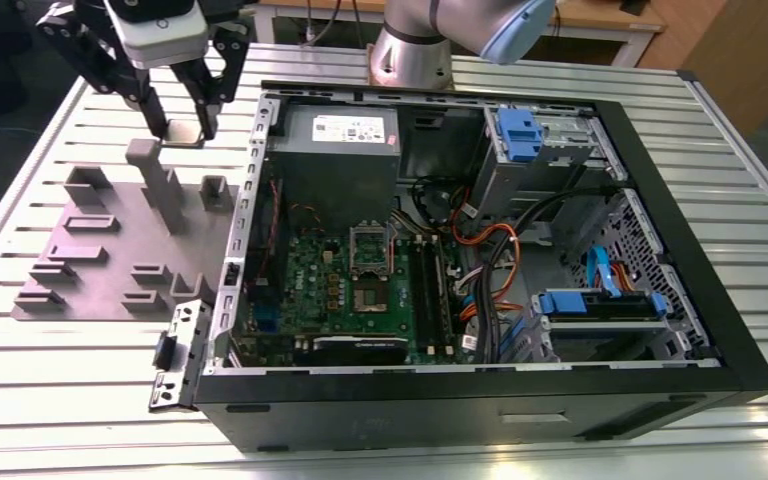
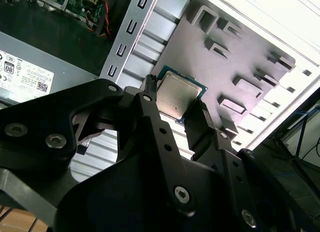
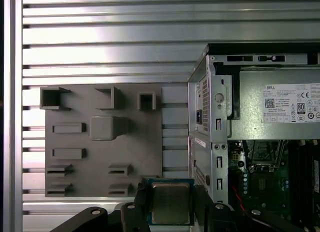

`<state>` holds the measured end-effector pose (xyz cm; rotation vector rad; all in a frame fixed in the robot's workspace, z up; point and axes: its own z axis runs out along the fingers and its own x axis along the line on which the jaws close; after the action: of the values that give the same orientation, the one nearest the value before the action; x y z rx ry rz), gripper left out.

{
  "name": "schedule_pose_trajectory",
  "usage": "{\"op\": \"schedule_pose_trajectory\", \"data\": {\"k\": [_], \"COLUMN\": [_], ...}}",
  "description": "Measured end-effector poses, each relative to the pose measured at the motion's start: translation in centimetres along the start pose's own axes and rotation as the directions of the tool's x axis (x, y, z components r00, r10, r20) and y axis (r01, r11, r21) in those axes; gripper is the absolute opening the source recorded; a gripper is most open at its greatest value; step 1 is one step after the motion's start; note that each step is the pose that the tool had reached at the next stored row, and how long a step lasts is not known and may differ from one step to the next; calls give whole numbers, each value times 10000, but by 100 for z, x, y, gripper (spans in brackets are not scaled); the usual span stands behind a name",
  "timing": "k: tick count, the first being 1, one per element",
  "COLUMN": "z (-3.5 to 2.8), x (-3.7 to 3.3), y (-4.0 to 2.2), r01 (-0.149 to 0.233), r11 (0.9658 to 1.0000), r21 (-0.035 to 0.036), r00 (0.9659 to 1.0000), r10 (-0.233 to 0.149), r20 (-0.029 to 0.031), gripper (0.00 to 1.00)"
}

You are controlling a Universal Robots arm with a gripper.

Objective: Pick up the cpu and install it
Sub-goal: 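Pick up the cpu and move it towards the insertion slot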

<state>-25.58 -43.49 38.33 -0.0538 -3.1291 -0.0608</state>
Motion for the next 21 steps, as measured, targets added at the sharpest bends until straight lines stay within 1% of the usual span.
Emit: {"op": "schedule_pose_trajectory", "data": {"k": [12,18,21], "z": [0,-2,-2], "x": [-45,-52,-59], "y": [0,-47,-54], "r01": [-1,0,-1], "r11": [10000,10000,10000], "r21": [-1,-1,-1], "r00": [10000,10000,10000], "r10": [1,0,1], "r20": [1,1,1], "gripper": [47,47,47]}}
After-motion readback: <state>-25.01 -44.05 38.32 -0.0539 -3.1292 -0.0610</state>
